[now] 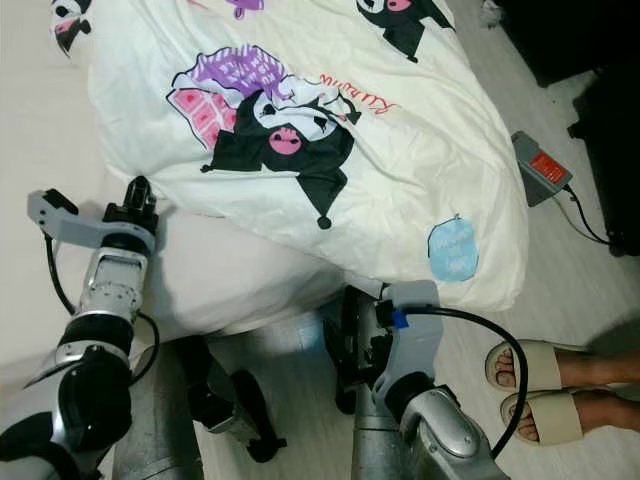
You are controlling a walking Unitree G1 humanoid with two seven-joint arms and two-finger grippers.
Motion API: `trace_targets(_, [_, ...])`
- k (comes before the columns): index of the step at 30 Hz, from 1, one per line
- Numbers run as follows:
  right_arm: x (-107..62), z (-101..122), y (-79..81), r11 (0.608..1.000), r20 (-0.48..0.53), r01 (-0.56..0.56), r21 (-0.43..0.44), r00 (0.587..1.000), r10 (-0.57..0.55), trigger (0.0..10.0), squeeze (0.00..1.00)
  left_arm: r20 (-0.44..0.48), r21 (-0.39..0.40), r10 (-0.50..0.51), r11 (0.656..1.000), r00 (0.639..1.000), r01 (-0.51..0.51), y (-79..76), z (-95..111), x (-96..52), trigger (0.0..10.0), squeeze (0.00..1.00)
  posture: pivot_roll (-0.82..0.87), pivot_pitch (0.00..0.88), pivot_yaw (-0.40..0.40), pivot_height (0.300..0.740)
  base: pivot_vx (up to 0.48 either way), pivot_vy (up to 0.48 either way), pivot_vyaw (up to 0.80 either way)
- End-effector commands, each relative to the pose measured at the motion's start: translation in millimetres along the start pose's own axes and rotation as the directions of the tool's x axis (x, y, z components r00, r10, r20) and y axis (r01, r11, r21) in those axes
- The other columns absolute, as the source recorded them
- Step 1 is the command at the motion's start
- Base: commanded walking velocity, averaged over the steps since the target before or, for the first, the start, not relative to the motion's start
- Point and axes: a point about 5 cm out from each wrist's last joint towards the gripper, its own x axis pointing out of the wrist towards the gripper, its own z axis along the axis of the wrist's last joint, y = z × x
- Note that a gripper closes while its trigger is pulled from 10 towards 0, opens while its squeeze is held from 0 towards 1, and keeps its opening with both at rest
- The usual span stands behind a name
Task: Clean up the room
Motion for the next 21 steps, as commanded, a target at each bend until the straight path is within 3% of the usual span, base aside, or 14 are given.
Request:
trace_targets(1, [-1.5, -11, 0.4, 1.0, -0.044, 0.0, 0.02, 0.999, 0.001, 10.0, 0.0, 0.026, 0.005, 0.094, 0.996, 0.995, -0.094, 23.1, 9, -8.6, 0.0, 0.0, -0.27, 0.604, 0.039, 0.55, 0.0, 0.0, 0.0])
trace_targets(5, [5.4, -12, -4.3, 1.0, -0.037, 0.002, 0.013, 0.999, -0.002, 10.0, 0.0, 0.059, 0.052, 0.081, 0.995, 0.995, -0.084, 27.7, 30, -7.7, 0.0, 0.0, -0.22, 0.553, 0.049, 0.55, 0.0, 0.0, 0.0])
trace_targets(9, [21.8, -15, -12.8, 1.0, -0.025, 0.001, -0.004, 1.0, -0.001, 10.0, 0.0, 0.038, 0.21, 0.109, 0.971, 0.993, -0.115, 53.5, 52, -24.1, 0.0, 0.0, -0.19, 0.471, 0.054, 0.55, 0.0, 0.0, 0.0])
trace_targets(13, [27.9, -15, -16.1, 1.0, -0.019, -0.001, -0.019, 1.0, 0.0, 10.0, 0.0, 0.047, 0.292, 0.162, 0.941, 0.986, -0.169, 68.7, 64, -36.5, 0.0, 0.0, -0.17, 0.441, 0.05, 0.55, 0.0, 0.0, 0.0])
trace_targets(14, [27.9, -15, -16.1, 1.0, -0.019, -0.001, -0.019, 1.0, 0.0, 10.0, 0.0, 0.047, 0.292, 0.162, 0.941, 0.986, -0.169, 68.7, 64, -36.5, 0.0, 0.0, -0.17, 0.441, 0.05, 0.55, 0.0, 0.0, 0.0])
trace_targets(18, [38.1, -19, -23.5, 0.999, -0.029, -0.004, -0.048, 1.0, 0.002, 10.0, 0.0, 0.007, 0.449, 0.148, 0.883, 0.989, -0.135, 64.4, 59, -55.0, 0.3, 0.0, -0.12, 0.349, 0.036, 0.55, 0.0, 0.0, 0.0])
trace_targets(21, [42.8, -20, -26.8, 0.998, -0.037, -0.004, -0.068, 0.999, 0.002, 10.0, 0.0, -0.014, 0.481, 0.141, 0.869, 0.99, -0.117, 59.5, 53, -62.7, 0.2, 0.0, -0.11, 0.331, 0.028, 0.55, 0.0, 0.0, 0.0])
